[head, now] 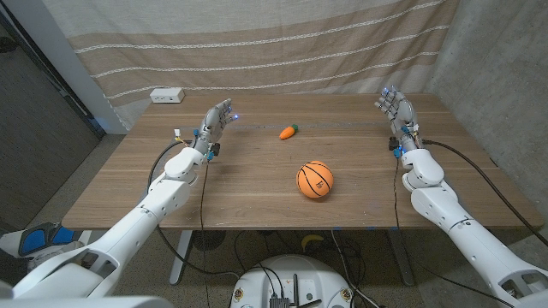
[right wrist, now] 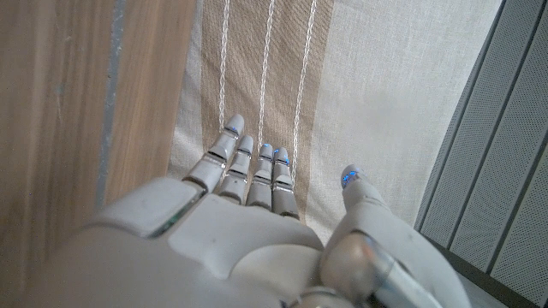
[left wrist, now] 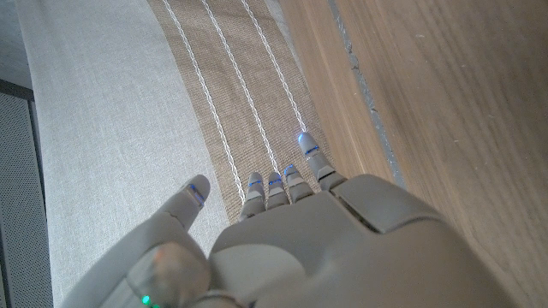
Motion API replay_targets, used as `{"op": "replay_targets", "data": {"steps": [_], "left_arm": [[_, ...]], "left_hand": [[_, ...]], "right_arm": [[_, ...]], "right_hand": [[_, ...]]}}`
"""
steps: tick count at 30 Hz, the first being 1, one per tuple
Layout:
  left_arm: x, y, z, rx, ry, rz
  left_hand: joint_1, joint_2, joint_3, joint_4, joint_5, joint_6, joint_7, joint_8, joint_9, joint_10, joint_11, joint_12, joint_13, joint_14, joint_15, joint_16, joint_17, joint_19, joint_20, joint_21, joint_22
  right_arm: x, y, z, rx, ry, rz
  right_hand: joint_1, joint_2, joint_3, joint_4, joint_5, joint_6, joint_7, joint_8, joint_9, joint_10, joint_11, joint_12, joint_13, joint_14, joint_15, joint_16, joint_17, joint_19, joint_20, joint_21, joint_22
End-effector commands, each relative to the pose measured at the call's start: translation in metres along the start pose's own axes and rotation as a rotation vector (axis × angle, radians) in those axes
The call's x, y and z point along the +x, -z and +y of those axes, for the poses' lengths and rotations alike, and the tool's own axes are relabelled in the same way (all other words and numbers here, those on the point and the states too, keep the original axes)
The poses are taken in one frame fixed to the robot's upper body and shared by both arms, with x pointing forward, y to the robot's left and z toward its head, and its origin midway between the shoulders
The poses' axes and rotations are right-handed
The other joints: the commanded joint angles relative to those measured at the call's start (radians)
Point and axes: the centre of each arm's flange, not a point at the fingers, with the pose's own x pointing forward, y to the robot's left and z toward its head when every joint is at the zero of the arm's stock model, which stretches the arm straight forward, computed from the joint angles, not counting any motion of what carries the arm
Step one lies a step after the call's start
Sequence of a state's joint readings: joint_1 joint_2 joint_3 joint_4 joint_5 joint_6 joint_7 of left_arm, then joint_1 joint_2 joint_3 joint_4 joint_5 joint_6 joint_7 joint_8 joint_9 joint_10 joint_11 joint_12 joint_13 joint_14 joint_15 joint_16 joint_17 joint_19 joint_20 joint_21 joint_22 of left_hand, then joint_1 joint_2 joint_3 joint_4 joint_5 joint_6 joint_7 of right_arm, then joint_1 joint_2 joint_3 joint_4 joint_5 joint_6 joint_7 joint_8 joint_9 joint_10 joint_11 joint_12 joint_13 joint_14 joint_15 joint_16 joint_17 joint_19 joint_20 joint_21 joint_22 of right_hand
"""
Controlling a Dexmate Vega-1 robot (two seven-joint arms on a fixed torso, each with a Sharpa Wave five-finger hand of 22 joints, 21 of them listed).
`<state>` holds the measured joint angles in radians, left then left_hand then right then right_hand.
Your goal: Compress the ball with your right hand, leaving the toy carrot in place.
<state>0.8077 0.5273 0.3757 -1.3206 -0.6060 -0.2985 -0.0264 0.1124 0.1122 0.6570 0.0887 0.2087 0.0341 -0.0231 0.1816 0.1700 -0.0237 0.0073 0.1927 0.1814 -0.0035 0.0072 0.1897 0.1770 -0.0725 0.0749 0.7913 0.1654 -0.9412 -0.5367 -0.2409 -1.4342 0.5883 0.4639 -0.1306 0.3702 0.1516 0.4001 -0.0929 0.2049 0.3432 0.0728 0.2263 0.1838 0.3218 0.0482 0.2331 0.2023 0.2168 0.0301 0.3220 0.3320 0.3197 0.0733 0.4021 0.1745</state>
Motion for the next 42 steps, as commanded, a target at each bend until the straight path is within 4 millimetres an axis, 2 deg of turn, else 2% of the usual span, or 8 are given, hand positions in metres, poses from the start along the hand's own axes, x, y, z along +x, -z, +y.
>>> {"op": "replay_targets", "data": {"steps": [1, 26, 31, 42], "left_arm": [[0.002, -0.001, -0.002, -0.007, -0.001, -0.01], [0.006, -0.002, 0.0, -0.003, 0.011, -0.002], [0.008, -0.002, 0.001, 0.001, 0.014, 0.003], [0.014, -0.001, 0.003, -0.002, 0.017, 0.005]], "left_hand": [[-0.004, 0.005, 0.006, -0.008, -0.004, 0.002, -0.005, 0.002, 0.005, -0.013, -0.002, 0.005, 0.003, -0.008, -0.003, -0.002, 0.0, 0.011, 0.006, -0.004, 0.002], [-0.008, 0.004, 0.01, -0.019, -0.005, 0.008, -0.006, 0.003, 0.005, -0.012, 0.0, 0.006, 0.003, -0.004, -0.005, -0.001, 0.0, 0.019, 0.012, -0.016, 0.003], [-0.009, 0.004, 0.011, -0.021, -0.006, 0.008, -0.007, 0.003, 0.005, -0.011, -0.002, 0.006, 0.003, -0.003, -0.005, 0.0, 0.0, 0.021, 0.013, -0.018, 0.003], [-0.011, 0.004, 0.012, -0.025, -0.006, 0.007, -0.007, 0.002, 0.006, -0.01, -0.001, 0.007, 0.003, -0.002, -0.006, 0.0, 0.0, 0.024, 0.014, -0.024, 0.003]], "right_arm": [[-0.003, -0.023, 0.006, -0.065, -0.015, -0.069], [-0.01, -0.051, 0.033, -0.148, -0.076, -0.197], [-0.01, -0.054, 0.038, -0.165, -0.086, -0.212], [-0.01, -0.064, 0.057, -0.206, -0.136, -0.269]], "right_hand": [[0.016, -0.001, 0.001, -0.01, 0.005, 0.008, -0.002, 0.004, 0.004, 0.011, 0.0, 0.006, 0.004, 0.01, 0.004, 0.007, 0.005, 0.009, 0.0, -0.004, 0.004], [0.034, -0.005, 0.009, -0.038, 0.015, 0.023, -0.008, 0.0, 0.005, 0.022, 0.001, 0.003, 0.005, 0.018, -0.003, 0.01, 0.006, 0.018, -0.001, -0.011, 0.004], [0.039, -0.006, 0.011, -0.044, 0.017, 0.03, -0.009, 0.0, 0.005, 0.022, -0.006, 0.001, 0.005, 0.022, -0.006, 0.012, 0.006, 0.022, 0.0, -0.011, 0.004], [0.047, -0.009, 0.013, -0.054, 0.02, 0.036, -0.011, -0.001, 0.005, 0.033, -0.003, 0.003, 0.006, 0.024, -0.009, 0.012, 0.007, 0.025, -0.002, -0.014, 0.004]]}}
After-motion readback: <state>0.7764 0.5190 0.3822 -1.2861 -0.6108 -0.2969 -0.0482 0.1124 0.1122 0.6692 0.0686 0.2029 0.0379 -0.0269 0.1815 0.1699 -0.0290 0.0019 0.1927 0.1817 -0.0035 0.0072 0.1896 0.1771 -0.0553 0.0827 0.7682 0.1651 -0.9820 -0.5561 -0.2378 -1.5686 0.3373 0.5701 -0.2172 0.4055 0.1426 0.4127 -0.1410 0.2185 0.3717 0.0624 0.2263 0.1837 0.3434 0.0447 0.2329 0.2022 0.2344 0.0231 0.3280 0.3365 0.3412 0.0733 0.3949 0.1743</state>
